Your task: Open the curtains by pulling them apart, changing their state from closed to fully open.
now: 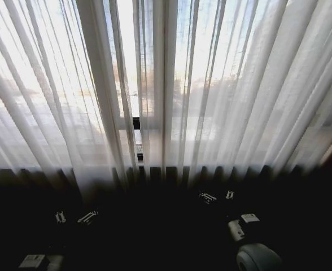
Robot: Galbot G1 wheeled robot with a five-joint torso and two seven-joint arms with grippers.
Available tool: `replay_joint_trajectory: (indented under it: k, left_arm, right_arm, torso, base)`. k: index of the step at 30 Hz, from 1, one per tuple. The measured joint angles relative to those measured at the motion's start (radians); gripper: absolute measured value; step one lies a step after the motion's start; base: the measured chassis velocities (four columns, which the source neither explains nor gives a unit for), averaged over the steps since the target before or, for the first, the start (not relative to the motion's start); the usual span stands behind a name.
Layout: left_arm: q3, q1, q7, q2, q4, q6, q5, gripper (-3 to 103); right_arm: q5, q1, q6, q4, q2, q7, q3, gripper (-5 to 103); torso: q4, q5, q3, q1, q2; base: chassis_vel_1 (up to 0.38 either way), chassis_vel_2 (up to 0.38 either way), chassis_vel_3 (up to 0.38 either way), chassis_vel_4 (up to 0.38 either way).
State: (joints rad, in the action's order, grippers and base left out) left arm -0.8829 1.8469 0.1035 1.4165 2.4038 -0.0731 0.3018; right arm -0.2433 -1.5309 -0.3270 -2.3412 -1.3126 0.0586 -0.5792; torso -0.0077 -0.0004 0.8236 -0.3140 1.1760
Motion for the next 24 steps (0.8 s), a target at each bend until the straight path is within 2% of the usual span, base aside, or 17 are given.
replay_joint_trajectory:
  k: [18,24]
  left_arm:
    - [0.003,0.007,0.002,0.008,0.003,0.018,-0.003,100]
    - [0.002,0.007,0.002,0.008,0.001,0.023,-0.004,100]
  right_arm:
    - [-0.001,-0.004,0.002,-0.003,0.0,0.0,0.004,100]
    - [-0.003,-0.003,0.0,0.001,-0.001,-0.002,0.016,100]
  torso:
    - [-0.0001,0.0013,0.0,0.0,0.0]
    - [0.0002,0.0003,0.0,0.0,0.0]
  base:
    - [-0.104,0.578,0.109,-0.575]
    - [-0.142,0.585,0.157,-0.553]
